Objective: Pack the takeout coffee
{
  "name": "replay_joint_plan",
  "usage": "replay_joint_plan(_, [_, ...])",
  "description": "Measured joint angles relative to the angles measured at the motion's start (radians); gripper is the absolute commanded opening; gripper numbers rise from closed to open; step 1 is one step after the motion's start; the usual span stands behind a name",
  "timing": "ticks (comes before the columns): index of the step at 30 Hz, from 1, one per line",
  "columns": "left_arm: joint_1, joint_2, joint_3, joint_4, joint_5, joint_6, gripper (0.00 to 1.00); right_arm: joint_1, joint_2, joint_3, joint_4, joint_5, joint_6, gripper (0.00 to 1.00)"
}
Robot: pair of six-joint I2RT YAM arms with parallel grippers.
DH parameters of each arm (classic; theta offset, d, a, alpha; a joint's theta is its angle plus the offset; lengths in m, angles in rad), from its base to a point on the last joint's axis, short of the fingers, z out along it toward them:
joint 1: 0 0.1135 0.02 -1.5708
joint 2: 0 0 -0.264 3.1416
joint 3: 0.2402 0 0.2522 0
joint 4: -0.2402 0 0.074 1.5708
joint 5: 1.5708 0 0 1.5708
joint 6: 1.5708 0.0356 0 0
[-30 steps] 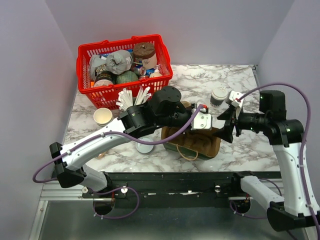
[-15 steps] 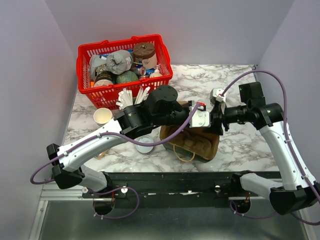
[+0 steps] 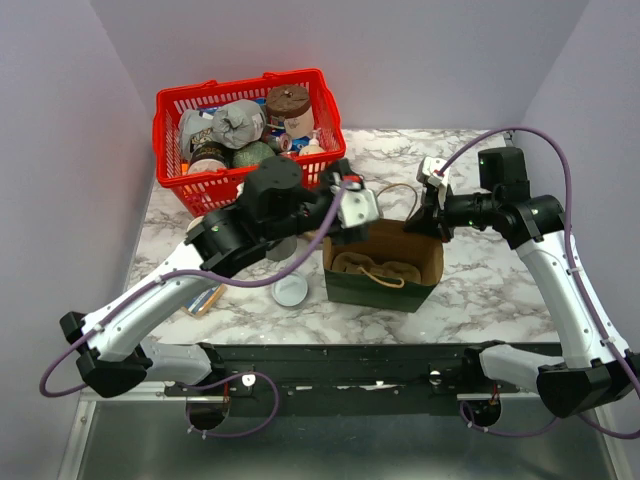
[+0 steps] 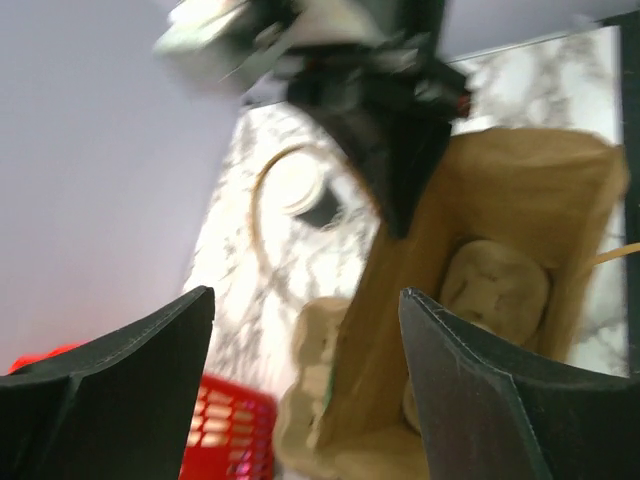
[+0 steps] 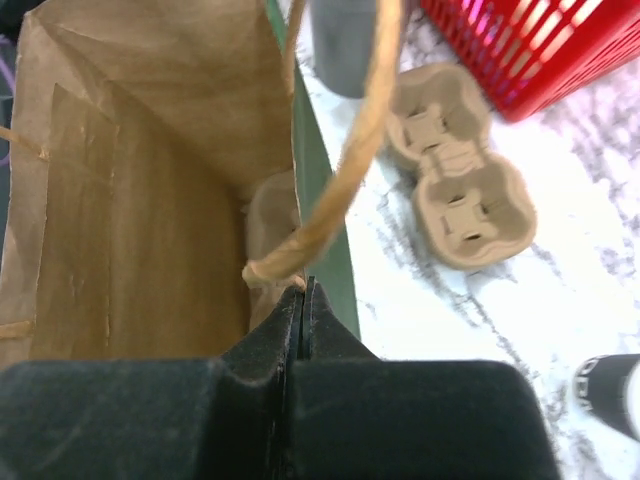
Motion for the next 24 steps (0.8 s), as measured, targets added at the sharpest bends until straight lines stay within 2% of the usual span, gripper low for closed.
replay_joint_plan(2, [0.066, -0.050, -0.025, 0.018, -0.016, -0.003, 0.90, 0.003, -0.002, 0.011, 0.021, 0.011, -0.003, 0.01])
replay_joint_plan(5, [0.167, -0.116, -0.056, 0.078, -0.061, -0.008, 0.91, 0.024, -0.044, -0.002, 0.069, 0.032, -0.010, 0.01])
replay_joint_plan(9, [0.235, -0.154, -0.078, 0.140, -0.111, 0.001, 0.91, 0.085, -0.174, -0.099, 0.125, 0.056, -0.060, 0.00])
replay_joint_plan(13, [0.255, -0.159, -0.122, 0.177, -0.123, -0.003, 0.91, 0.186, -0.319, -0.270, 0.142, 0.091, -0.152, 0.01])
replay_joint_plan(17, [0.256, -0.161, -0.183, 0.181, -0.123, -0.010, 0.91, 0.264, -0.397, -0.374, 0.142, 0.130, -0.244, 0.00])
replay_joint_plan(19, [0.256, -0.161, -0.195, 0.178, -0.122, -0.013, 0.91, 0.322, -0.456, -0.393, 0.140, 0.155, -0.278, 0.01])
replay_joint_plan(24, [0.263, -0.163, -0.179, 0.127, -0.052, -0.012, 0.91, 0.377, -0.518, -0.393, 0.124, 0.195, -0.307, 0.01])
